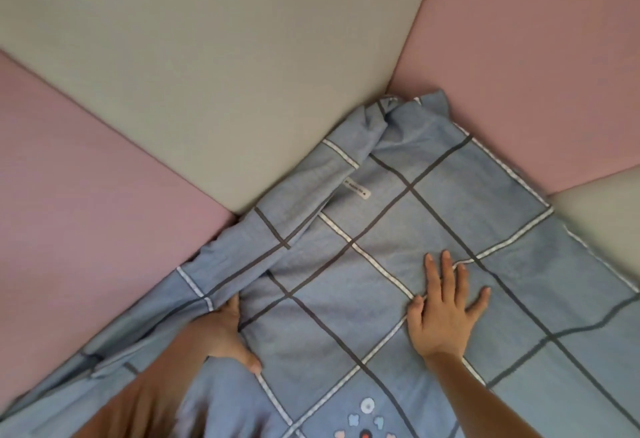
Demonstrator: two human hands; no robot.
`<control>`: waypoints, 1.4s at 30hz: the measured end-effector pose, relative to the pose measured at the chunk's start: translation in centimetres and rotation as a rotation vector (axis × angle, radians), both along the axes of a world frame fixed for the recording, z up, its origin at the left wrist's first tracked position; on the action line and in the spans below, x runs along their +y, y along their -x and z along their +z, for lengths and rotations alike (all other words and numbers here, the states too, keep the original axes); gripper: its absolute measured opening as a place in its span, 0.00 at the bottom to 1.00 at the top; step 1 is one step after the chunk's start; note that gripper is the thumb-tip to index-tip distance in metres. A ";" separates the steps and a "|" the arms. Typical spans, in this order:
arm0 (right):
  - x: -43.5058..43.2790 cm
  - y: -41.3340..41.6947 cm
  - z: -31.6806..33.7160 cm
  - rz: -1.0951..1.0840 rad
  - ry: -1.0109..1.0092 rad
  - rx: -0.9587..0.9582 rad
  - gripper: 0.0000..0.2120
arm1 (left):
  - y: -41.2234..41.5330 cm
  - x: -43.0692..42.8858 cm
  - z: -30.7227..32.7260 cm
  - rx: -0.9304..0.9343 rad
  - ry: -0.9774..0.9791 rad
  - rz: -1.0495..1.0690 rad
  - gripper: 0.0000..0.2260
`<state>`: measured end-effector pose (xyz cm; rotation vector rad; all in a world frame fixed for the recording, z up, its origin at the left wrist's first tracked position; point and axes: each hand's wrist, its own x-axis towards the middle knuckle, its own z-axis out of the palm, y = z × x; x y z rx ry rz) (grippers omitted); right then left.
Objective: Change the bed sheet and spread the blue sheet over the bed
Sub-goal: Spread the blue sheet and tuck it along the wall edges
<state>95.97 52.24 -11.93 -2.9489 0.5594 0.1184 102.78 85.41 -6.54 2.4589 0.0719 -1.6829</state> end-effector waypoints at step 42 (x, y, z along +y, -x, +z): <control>25.3 -10.1 7.9 0.231 -0.896 -0.020 0.18 | 15.1 11.9 -0.7 -1.021 -0.131 0.213 0.27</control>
